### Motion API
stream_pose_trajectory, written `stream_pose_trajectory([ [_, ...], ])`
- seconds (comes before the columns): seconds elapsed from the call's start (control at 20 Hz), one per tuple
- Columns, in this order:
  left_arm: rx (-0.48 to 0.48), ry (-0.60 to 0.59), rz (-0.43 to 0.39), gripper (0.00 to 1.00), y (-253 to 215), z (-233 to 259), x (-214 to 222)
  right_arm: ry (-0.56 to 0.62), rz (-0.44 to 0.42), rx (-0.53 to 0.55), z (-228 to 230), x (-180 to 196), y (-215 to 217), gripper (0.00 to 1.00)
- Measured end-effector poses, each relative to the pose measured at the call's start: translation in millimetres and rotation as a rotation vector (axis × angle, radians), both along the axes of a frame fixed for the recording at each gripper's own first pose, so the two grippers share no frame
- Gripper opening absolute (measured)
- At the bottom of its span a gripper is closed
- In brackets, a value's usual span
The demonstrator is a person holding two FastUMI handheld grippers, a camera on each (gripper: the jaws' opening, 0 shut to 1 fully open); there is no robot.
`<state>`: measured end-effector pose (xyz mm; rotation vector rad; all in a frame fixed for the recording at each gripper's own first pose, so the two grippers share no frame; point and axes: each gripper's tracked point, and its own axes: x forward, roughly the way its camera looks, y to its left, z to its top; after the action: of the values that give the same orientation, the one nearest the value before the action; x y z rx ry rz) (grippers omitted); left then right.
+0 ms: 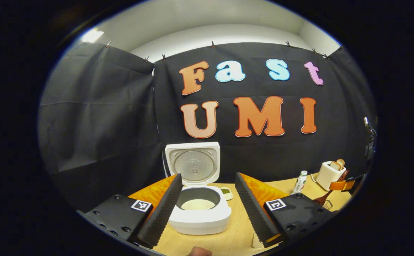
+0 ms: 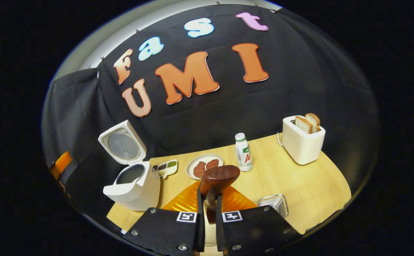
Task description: Close the left gripper, press the button to open the rice cooker; take a wooden spoon from the chopstick holder with the right hand, scoop a spoonful of rice and pour it into the rice cooker, then put the wooden spoon back into the chopstick holder.
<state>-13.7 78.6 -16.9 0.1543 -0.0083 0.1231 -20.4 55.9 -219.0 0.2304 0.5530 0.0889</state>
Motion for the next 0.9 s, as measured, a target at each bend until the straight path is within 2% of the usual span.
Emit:
stream_pose_trajectory([
  [0.25, -0.003, -0.001, 0.035, 0.98, 20, -5, -5, 0.050, 0.087, -0.139, -41, -6, 29, 0.12],
  [0.75, 0.033, 0.028, 0.068, 0.98, 37, -17, -2, 0.048, 0.167, -0.452, -93, -2, 49, 0.12],
  [0.9, 0.035, 0.034, 0.075, 0.98, 41, -18, -1, 0.069, 0.215, -0.498, -116, -12, 54, 0.12],
])
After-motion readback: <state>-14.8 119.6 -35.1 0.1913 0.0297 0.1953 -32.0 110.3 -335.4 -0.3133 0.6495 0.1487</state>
